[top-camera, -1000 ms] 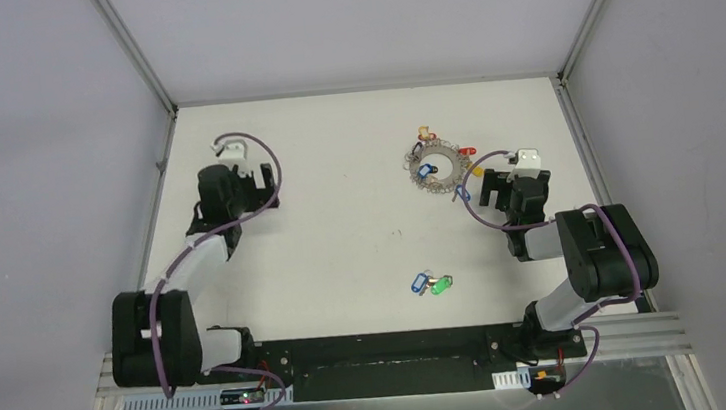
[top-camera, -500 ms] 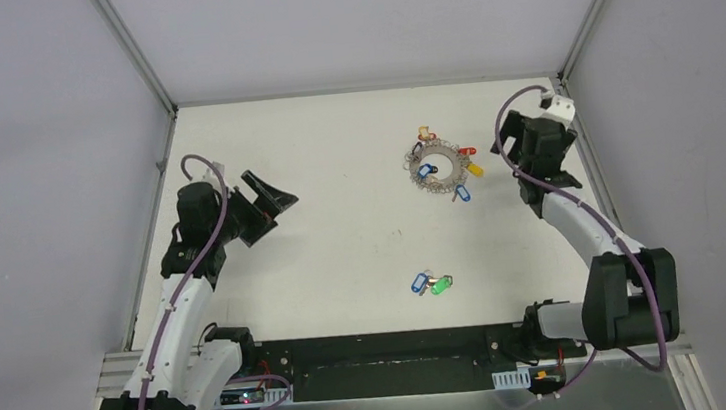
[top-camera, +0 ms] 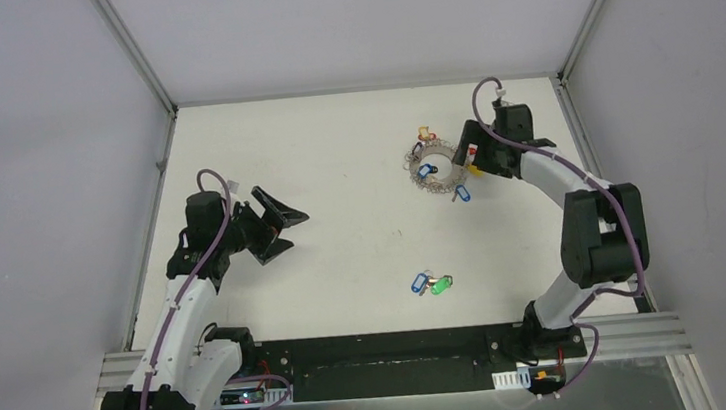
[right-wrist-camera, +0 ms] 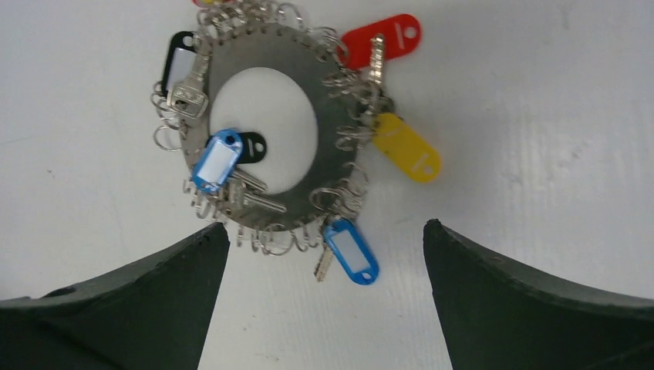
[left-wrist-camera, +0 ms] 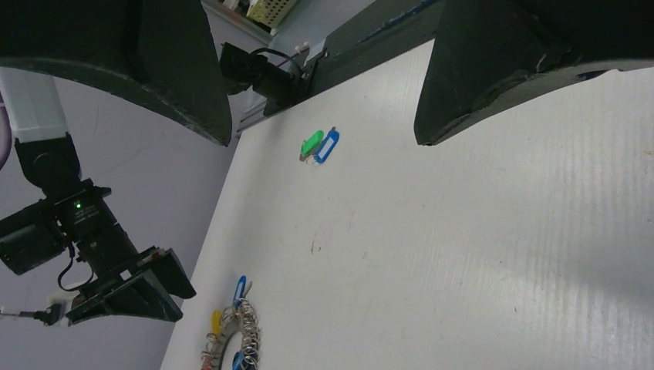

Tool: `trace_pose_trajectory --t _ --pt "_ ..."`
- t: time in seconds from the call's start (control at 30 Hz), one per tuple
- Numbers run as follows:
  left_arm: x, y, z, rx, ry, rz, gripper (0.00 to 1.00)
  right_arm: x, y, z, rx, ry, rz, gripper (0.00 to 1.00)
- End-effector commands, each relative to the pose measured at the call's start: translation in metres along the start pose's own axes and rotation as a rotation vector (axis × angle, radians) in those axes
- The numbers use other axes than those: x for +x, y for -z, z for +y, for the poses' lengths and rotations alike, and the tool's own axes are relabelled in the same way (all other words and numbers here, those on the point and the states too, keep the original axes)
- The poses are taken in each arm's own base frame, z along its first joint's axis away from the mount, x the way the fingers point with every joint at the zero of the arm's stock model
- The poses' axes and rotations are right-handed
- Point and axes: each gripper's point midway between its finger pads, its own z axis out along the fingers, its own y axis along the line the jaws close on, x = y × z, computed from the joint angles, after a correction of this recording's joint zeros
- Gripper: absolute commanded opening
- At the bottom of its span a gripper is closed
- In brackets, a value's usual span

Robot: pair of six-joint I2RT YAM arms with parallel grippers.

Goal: Put the keys on the keyring

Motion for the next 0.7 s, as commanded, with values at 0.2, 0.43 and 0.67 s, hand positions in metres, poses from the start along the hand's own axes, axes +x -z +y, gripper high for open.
trace_pose_trajectory --t 0.2,0.43,0.67 --pt "0.02 0.006 0.005 0.04 0.044 0.066 0.91 -0.01 -0.035 0.079 -0.144 0.158 0.128 0.92" --pt "0.032 0.013 0.005 0.071 0.057 0.092 0.92 0.014 -0.066 0.099 -0.142 0.247 0.226 0.9" --pt "0.043 0.017 0.009 0.094 0.059 0.122 0.94 0.056 -0.078 0.094 -0.116 0.276 0.397 0.91"
